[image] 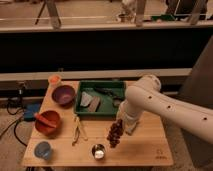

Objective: Place grapes in metal cup

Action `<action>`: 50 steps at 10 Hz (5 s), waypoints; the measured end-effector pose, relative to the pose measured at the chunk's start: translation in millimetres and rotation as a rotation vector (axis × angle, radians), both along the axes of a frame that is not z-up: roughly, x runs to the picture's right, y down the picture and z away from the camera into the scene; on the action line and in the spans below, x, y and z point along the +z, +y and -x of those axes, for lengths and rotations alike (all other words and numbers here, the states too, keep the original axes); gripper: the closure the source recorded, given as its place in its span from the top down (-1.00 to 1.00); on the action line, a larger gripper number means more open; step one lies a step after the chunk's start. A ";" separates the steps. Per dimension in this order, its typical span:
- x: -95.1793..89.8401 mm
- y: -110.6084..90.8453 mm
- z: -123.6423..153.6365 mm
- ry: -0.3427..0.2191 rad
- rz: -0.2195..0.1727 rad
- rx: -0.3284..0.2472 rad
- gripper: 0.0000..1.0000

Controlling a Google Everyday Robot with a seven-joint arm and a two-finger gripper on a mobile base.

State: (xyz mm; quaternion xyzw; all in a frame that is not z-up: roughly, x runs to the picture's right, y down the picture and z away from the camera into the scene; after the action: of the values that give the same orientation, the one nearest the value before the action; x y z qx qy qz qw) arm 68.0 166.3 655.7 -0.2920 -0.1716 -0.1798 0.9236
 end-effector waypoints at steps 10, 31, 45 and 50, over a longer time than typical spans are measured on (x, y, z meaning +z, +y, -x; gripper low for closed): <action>-20.3 -1.6 21.1 -0.148 -0.014 0.008 -1.00; -5.1 24.5 80.4 -0.287 0.005 -0.093 -1.00; 1.2 28.8 82.5 -0.288 0.011 -0.098 -1.00; 1.2 28.8 82.6 -0.288 0.011 -0.098 -1.00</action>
State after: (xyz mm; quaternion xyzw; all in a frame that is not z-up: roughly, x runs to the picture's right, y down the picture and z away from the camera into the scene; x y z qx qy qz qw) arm -14.5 195.1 656.9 -0.2760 -0.2889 -0.2639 0.8779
